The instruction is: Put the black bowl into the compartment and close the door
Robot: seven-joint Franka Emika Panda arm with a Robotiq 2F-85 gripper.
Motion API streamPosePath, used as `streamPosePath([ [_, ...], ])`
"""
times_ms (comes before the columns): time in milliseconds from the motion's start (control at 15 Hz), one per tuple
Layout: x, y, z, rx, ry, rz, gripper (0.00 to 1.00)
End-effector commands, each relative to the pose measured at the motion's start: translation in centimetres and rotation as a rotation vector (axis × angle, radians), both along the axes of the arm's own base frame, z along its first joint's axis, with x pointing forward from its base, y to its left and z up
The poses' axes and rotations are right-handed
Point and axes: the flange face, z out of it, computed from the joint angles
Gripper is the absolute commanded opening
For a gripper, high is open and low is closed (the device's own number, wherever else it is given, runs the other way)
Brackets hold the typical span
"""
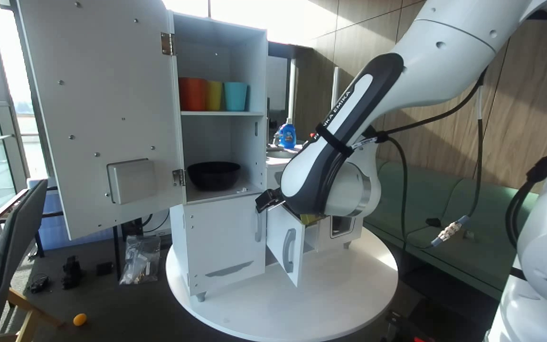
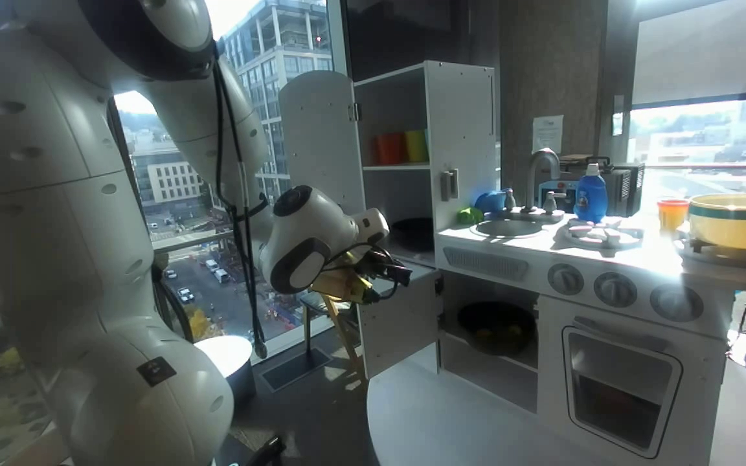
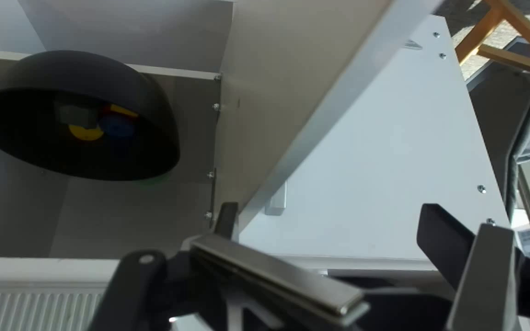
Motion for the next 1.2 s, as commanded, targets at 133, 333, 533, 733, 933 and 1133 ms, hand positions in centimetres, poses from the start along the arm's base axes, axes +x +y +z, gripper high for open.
streamPosePath([
  [133,-0.7,1.7,-1.7,-0.049,-0.073,0.008,1.00],
  [333,-0.9,1.4,-3.0,-0.085,-0.095,0.002,1.00],
  [533,-0.9,0.2,-4.3,-0.114,-0.100,-0.028,1.00],
  [733,-1.0,-1.5,-5.2,-0.144,-0.111,-0.078,1.00],
  [933,-1.0,-3.5,-5.0,-0.169,-0.132,-0.136,1.00],
  [1133,-1.0,-6.2,-5.1,-0.208,-0.134,-0.192,1.00],
])
